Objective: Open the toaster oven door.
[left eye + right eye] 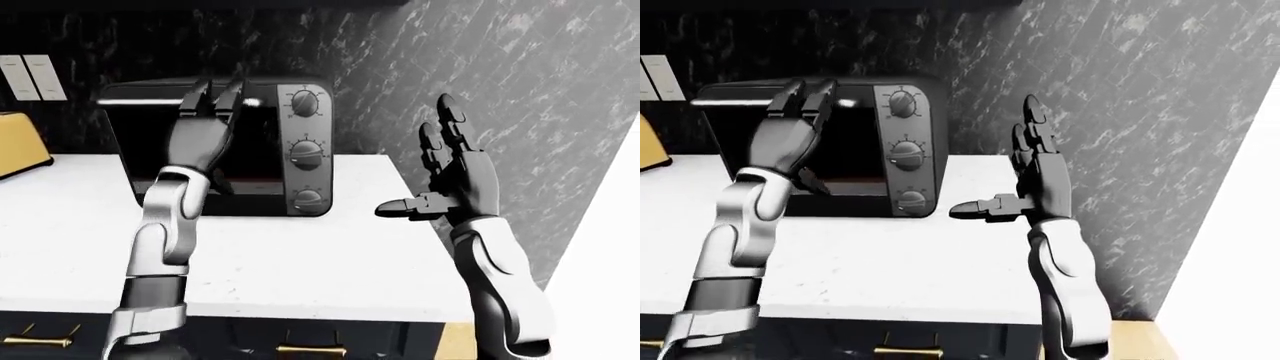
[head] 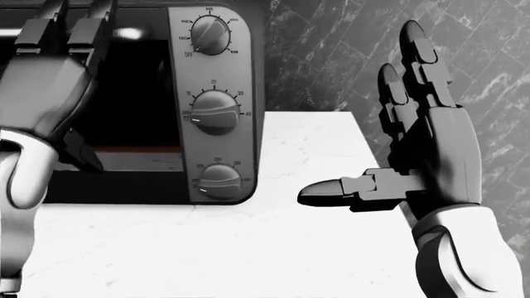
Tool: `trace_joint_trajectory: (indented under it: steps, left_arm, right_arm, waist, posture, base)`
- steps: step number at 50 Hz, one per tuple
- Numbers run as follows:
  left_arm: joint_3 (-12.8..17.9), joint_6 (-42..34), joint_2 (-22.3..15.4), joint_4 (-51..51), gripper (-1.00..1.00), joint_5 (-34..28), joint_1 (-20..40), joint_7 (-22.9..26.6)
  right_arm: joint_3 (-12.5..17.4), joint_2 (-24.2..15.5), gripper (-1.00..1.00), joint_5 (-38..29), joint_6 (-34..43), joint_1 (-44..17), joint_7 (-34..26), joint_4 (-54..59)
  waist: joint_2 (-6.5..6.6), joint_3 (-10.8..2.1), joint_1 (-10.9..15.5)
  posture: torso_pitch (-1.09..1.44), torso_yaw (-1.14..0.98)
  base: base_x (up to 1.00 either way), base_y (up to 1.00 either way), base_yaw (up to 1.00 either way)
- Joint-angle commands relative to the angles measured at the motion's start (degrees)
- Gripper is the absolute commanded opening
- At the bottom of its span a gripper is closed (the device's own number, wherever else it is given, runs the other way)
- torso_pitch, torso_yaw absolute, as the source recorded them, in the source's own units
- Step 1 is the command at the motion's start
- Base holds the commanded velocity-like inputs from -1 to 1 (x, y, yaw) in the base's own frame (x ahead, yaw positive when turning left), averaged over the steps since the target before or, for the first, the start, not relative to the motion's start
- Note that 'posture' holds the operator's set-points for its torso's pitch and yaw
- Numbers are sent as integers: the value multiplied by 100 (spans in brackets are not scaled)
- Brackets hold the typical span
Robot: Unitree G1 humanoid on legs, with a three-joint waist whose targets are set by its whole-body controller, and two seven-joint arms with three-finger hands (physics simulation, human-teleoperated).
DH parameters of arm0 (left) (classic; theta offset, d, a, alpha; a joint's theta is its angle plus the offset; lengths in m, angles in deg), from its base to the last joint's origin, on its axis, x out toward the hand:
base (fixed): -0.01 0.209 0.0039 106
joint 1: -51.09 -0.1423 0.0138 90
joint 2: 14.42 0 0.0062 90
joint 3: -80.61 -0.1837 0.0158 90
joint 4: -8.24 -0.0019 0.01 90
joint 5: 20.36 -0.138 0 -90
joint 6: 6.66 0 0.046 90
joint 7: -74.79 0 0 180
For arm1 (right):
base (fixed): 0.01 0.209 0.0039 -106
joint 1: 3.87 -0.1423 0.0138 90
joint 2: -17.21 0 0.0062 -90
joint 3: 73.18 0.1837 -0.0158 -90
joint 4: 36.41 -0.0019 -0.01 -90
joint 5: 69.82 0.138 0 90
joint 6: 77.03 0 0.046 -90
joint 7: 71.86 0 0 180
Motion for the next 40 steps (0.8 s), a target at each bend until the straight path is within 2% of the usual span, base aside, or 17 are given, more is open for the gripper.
trace_joint_trajectory:
  steps: [1, 8, 15, 16, 17, 23, 27, 34, 37, 40]
  left_arm:
    - [68, -20, -100, -56, 100, 13, 212, -139]
    - [25, 68, -206, -700, 100, -7, 280, -406]
    - [31, 80, -277, -961, 100, 50, 325, -425]
    - [26, 84, -279, -990, 80, 53, 321, -437]
    - [19, 86, -273, -997, 48, 52, 305, -450]
    - [21, 91, -265, -955, 20, 60, 226, -460]
    - [34, 89, -264, -916, 15, 76, 170, -451]
    - [103, 61, -321, -803, -16, 130, 91, -399]
    - [140, 66, -349, -796, -37, 160, -9, -443]
    - [179, 31, -344, -636, -36, 184, -191, -421]
  right_arm:
    - [20, -25, 100, 5, -137, -157, 4, -157]
    - [45, -36, 100, 24, -123, -153, 10, -172]
    - [34, -38, 100, 29, -86, -168, 10, -210]
    - [39, -38, 100, 38, -78, -170, 9, -217]
    - [46, -43, 100, 42, -69, -175, 11, -223]
    - [47, -42, 100, 44, -108, -174, 14, -170]
    - [52, -49, 100, 51, -108, -188, 15, -158]
    - [73, -66, 100, 70, -74, -227, 38, -165]
    - [97, -82, 100, 95, -62, -245, 42, -165]
    - [104, -92, 100, 106, -57, -241, 48, -183]
  waist:
    - [6, -1, 0]
    - [25, 1, -2]
    - [58, 5, -13]
    - [61, 6, -15]
    - [64, 6, -19]
    - [82, 4, -47]
    - [98, -1, -67]
    - [116, 2, -76]
    - [124, 7, -85]
    - [142, 8, -94]
  posture:
    - [-52, 0]
    - [-52, 0]
    - [-52, 0]
    - [-52, 0]
    - [-52, 0]
    - [-52, 0]
    - [-52, 0]
    - [-52, 0]
    - [-52, 0]
    - [-52, 0]
  base:
    - [0, 0, 0]
    - [0, 0, 0]
    - [0, 0, 0]
    - [0, 0, 0]
    - [0, 0, 0]
    - [0, 0, 0]
    - [0, 0, 0]
    - [0, 0, 0]
    - [0, 0, 0]
    - [0, 0, 0]
